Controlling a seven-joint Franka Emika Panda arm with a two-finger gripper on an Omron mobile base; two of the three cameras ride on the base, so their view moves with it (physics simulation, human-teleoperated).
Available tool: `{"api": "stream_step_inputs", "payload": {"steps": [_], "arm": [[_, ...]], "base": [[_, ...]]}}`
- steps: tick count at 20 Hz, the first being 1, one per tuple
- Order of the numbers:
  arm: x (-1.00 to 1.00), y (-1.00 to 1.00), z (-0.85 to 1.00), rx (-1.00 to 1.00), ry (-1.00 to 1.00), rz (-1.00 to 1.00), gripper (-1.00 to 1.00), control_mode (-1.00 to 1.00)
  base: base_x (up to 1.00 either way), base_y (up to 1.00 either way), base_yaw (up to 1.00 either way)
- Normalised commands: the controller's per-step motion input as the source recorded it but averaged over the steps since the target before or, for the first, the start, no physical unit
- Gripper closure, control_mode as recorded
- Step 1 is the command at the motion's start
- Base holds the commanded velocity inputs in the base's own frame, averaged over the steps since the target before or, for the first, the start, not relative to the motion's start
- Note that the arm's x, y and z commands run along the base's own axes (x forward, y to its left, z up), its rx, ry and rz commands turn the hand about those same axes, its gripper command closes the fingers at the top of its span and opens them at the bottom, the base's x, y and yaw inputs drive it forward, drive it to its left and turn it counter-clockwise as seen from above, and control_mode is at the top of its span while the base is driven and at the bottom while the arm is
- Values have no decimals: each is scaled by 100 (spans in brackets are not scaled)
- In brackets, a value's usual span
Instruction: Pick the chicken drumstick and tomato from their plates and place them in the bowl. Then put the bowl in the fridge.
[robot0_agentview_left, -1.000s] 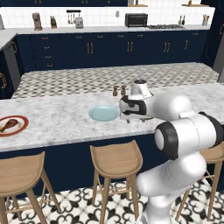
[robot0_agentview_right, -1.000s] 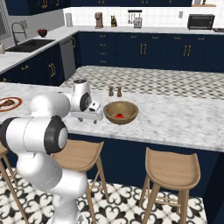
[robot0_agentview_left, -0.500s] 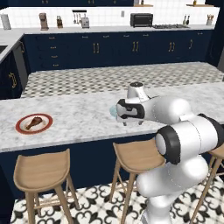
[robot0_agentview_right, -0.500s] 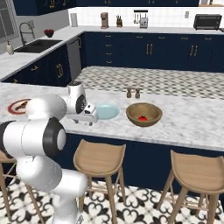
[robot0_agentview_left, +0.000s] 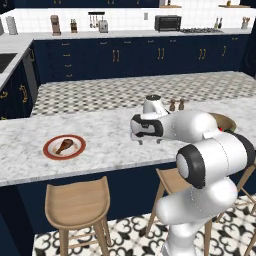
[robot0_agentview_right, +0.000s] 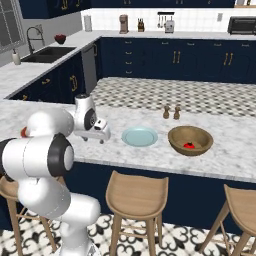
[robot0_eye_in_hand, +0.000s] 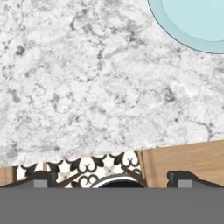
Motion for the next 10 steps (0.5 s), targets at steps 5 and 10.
{"api": "stream_step_inputs", "payload": {"steps": [5,10], "arm": [[0,0,0,0,0,0,-100,100],[10,37,-9,0,0,6,-100,-100]], "base": [[96,0,0],[14,4,0]]}}
